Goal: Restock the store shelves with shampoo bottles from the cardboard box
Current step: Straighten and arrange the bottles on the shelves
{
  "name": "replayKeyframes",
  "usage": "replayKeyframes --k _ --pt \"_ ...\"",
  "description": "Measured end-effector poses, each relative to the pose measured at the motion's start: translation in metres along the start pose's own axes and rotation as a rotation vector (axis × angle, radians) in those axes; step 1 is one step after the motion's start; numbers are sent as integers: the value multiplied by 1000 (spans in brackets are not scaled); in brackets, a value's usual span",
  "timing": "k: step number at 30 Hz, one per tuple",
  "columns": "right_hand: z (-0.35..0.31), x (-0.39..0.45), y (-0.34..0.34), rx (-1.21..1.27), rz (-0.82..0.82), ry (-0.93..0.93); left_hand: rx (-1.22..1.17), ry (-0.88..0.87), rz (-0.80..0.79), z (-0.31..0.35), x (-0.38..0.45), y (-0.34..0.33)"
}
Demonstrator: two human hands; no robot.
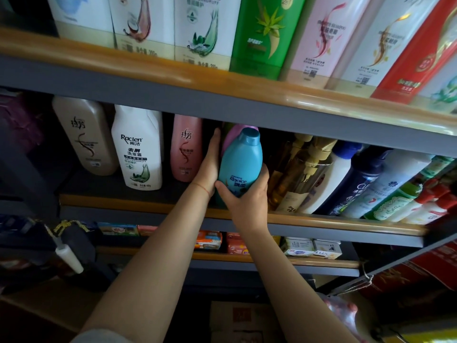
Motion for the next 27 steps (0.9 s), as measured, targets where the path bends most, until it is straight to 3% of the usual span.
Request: replayKeyframes --k 15,20,27 --pt "10 13 -5 170 -166 -44 29 -49 62 -11 -11 9" --pt "11 11 -5 518 -169 -276 61 -37 90 -18 -20 8" --pt "15 9 -6 593 -118 -353 98 -43 135 -15 -23 6"
Point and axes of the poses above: each hand's wrist, its own x-axis towards the middle knuckle, its own y-axis out of the back of the hand, z = x × y, the point moved 10 cm from there along x, towards the middle knuckle, and after that the axes turned 1 degree about z, right-handed, at the moved point
